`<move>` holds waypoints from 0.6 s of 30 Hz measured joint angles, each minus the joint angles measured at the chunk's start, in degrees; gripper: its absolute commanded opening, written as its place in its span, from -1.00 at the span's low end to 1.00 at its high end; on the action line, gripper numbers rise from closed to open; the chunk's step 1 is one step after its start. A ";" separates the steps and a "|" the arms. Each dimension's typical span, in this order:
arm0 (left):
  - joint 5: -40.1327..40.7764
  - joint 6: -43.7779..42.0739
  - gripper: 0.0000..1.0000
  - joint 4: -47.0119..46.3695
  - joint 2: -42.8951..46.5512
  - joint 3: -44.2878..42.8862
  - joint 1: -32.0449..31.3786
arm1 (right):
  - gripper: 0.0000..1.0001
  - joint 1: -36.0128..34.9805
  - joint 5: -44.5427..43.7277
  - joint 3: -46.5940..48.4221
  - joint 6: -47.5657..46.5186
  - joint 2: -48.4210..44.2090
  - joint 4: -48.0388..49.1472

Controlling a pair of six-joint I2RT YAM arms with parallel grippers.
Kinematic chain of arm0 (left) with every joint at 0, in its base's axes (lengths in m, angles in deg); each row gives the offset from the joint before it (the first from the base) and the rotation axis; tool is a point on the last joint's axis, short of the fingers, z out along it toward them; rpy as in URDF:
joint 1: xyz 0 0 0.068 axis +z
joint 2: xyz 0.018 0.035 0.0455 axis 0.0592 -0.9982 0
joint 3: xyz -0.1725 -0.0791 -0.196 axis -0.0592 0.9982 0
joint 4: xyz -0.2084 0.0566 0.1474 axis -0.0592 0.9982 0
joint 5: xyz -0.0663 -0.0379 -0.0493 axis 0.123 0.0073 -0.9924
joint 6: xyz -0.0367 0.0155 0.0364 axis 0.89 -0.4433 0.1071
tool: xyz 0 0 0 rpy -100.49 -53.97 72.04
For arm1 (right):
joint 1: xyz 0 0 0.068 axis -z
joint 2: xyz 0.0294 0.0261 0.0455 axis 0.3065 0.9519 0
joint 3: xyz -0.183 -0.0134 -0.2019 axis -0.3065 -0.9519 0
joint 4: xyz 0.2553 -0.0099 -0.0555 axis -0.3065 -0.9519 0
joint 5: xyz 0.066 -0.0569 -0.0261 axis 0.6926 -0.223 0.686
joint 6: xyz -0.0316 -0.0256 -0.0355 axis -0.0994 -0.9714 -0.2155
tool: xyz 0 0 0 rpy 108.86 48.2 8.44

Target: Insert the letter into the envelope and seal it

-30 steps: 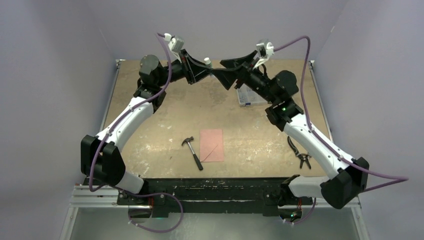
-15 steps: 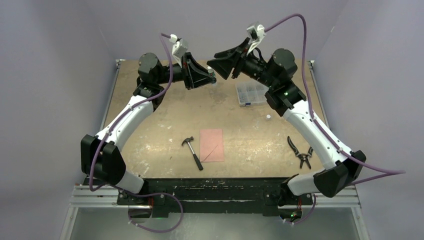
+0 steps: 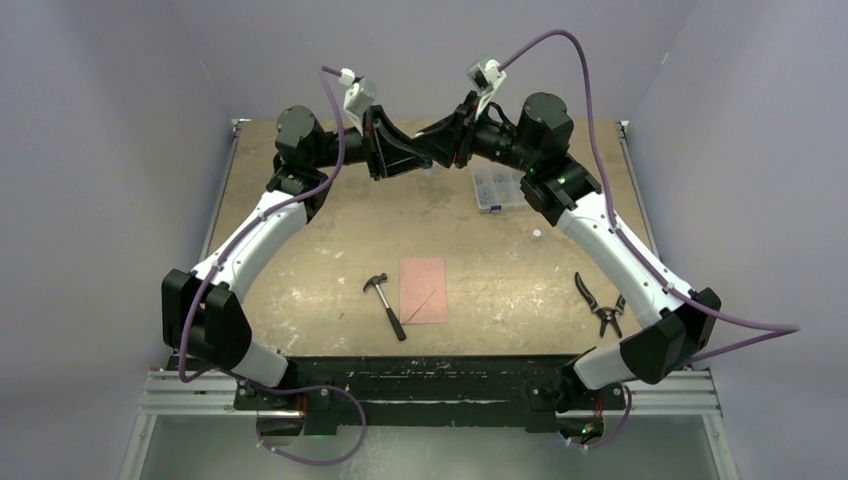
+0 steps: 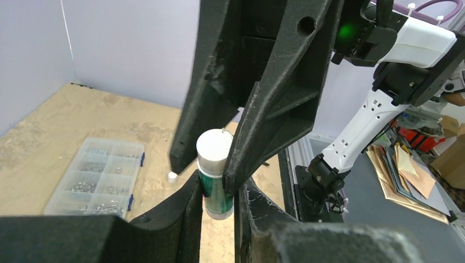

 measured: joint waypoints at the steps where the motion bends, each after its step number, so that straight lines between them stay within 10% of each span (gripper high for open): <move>1: -0.09 0.07 -1.00 0.00 -0.02 0.00 0.00 | -0.58 0.00 0.63 0.04 -0.24 0.00 -0.02; 6: -0.02 1.55 -0.76 0.79 -0.02 -0.50 0.15 | -1.00 0.28 3.39 1.36 -1.44 1.03 -0.13; 12: 3.89 4.11 -0.05 1.46 0.02 -1.81 0.20 | -1.00 0.48 0.92 -1.42 4.42 0.20 6.27; 18: 9.38 12.22 0.06 -9.14 0.79 4.39 0.22 | -1.00 0.31 -6.08 -11.34 19.63 -2.82 20.72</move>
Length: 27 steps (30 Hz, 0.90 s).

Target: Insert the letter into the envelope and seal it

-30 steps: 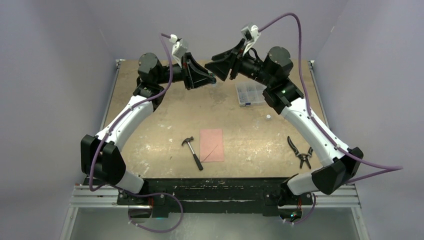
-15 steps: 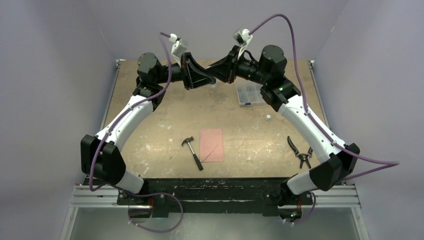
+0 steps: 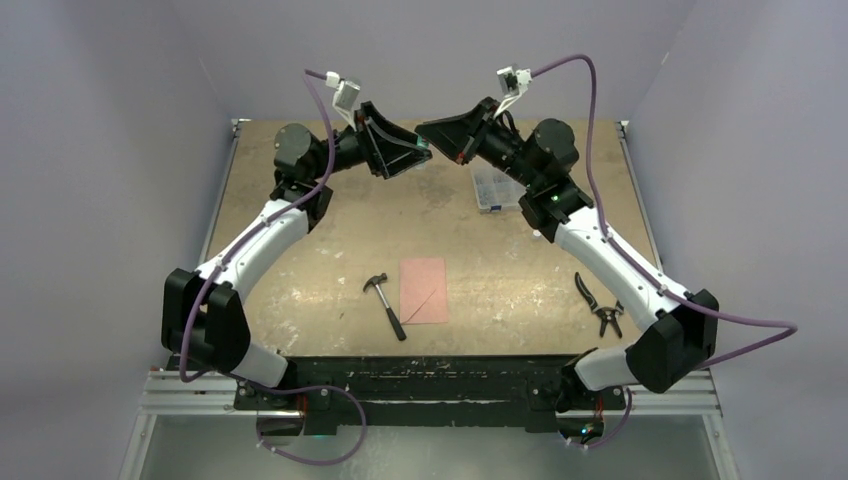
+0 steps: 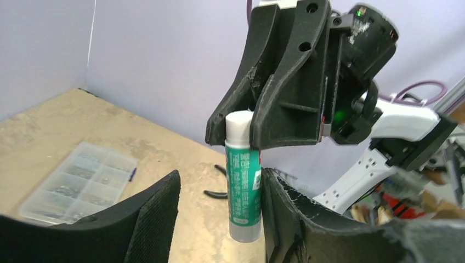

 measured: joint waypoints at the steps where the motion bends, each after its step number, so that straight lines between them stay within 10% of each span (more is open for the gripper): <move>1: 0.83 2.10 0.06 -2.01 0.00 1.31 -0.02 | -1.00 0.00 -0.44 -0.42 0.79 -0.07 0.61; 10: 3.85 13.44 -0.04 -13.18 -0.66 5.20 -0.02 | -1.00 0.00 -5.31 -2.71 9.29 -0.15 7.67; 16: 4.02 16.13 -1.00 -15.06 -1.11 5.07 -0.28 | -0.96 0.17 -6.82 -2.71 9.94 0.20 7.63; 21: 4.15 14.97 -1.00 -12.70 -1.75 4.22 -0.35 | 0.74 0.39 -7.17 -2.71 10.10 0.28 6.58; 27: 7.39 5.86 -1.00 2.60 -2.69 1.33 -0.09 | 0.97 0.02 -8.76 1.62 7.17 1.79 -2.82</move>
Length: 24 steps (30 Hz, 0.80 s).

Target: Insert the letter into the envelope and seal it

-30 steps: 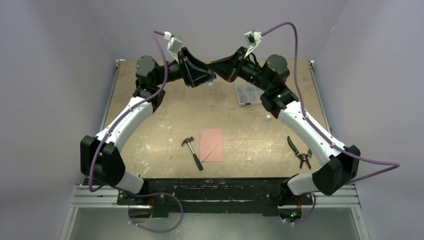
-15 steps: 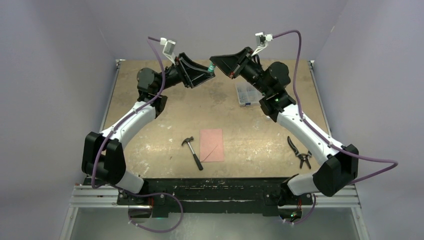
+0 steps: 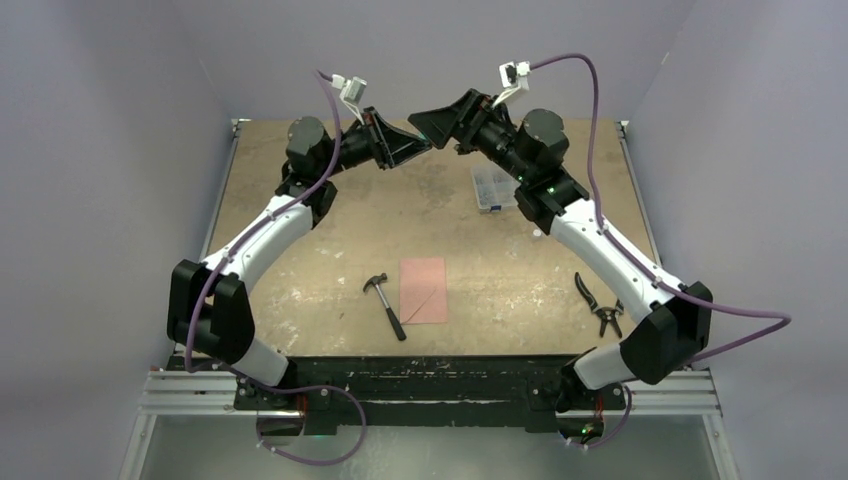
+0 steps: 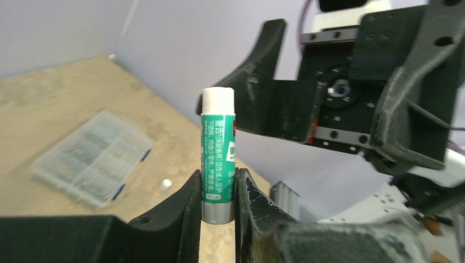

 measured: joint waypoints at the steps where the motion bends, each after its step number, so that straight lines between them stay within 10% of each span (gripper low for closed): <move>1: 1.18 -1.90 -1.00 2.91 0.00 -0.44 0.00 | 0.97 0.00 -1.31 0.74 -0.50 0.61 -2.12; 12: 22.93 -19.10 -1.00 36.06 0.24 -0.26 0.42 | 0.77 6.78 -27.61 6.88 -7.78 8.83 -34.64; 24: 27.80 -24.09 -1.00 42.77 2.54 3.06 0.46 | 0.61 15.15 -37.79 -16.17 -7.96 8.72 -51.67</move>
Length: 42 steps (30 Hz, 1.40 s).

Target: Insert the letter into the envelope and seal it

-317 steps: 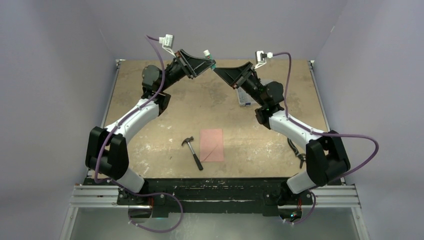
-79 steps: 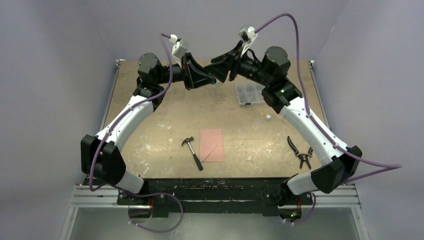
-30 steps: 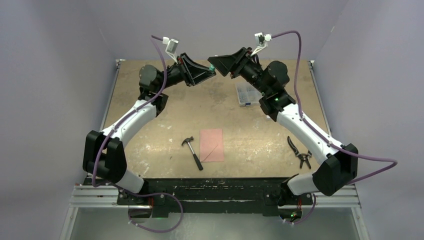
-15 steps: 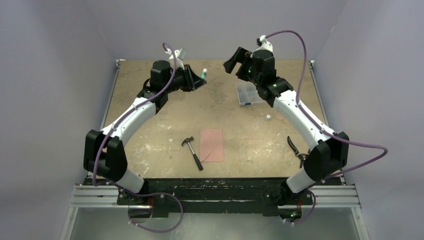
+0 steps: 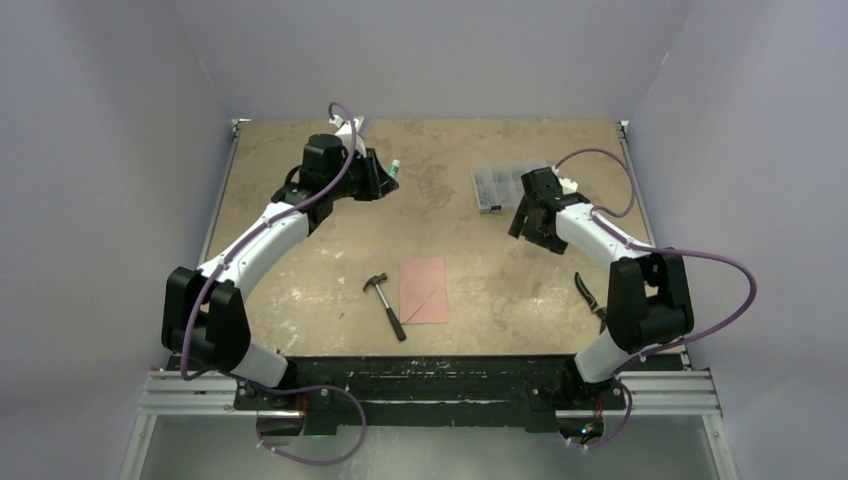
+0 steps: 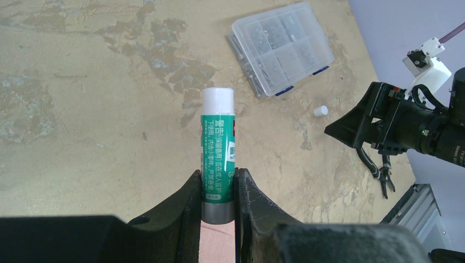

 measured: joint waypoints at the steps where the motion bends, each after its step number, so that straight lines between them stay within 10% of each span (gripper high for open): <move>1: -0.02 0.00 -1.00 0.00 0.00 0.00 0.00 | 0.57 0.68 0.48 -0.66 0.17 0.11 -0.09; 42: -0.81 0.00 -1.00 -0.04 0.00 0.04 0.00 | -0.24 7.82 6.86 3.91 -3.48 13.18 10.27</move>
